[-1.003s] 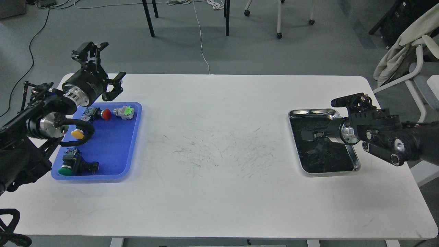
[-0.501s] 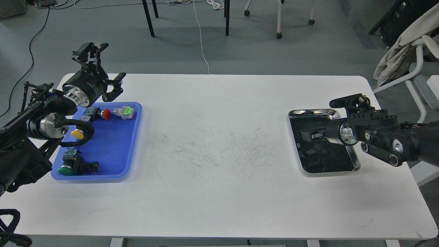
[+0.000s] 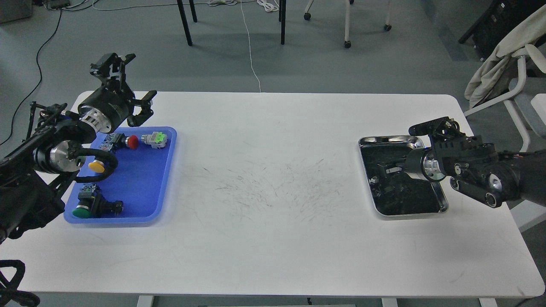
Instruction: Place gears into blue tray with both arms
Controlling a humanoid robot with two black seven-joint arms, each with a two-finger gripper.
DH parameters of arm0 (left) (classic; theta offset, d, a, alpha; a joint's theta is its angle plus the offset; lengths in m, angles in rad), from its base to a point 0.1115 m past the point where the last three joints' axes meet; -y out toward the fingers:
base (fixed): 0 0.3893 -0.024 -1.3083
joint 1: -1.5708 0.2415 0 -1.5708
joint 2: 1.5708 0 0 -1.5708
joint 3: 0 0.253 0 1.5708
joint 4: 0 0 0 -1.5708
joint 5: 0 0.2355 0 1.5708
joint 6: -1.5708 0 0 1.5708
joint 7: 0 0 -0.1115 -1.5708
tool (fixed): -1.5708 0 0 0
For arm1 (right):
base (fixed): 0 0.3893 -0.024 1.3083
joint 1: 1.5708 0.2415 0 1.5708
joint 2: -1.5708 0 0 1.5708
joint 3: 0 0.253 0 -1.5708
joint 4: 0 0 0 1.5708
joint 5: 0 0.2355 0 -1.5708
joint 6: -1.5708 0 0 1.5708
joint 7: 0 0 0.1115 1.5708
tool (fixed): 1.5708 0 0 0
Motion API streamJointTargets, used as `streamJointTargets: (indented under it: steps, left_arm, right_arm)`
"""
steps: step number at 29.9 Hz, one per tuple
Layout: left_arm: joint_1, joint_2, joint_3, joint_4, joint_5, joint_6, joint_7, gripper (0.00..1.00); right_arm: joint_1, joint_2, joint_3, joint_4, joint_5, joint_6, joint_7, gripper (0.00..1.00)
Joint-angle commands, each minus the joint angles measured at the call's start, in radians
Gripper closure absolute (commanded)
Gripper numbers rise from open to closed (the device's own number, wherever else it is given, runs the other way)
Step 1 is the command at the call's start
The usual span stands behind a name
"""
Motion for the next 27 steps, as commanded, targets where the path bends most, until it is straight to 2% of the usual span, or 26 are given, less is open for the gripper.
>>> streamJointTargets:
  steps: [1, 13, 27]
  left_arm:
    - [0.000, 0.001, 0.000, 0.000, 0.003, 0.002, 0.002, 0.01]
    - [-0.005, 0.000, 0.023, 0.000, 0.002, 0.002, 0.002, 0.01]
    - [-0.003, 0.001, 0.023, 0.000, 0.000, 0.003, 0.002, 0.01]
  right_arm:
    - [0.005, 0.000, 0.000, -0.001, 0.000, 0.000, 0.001, 0.73]
    - [0.028, 0.000, 0.001, -0.001, 0.000, -0.001, 0.001, 0.82]
    - [0.048, 0.002, 0.005, 0.004, 0.001, -0.001, 0.001, 0.84]
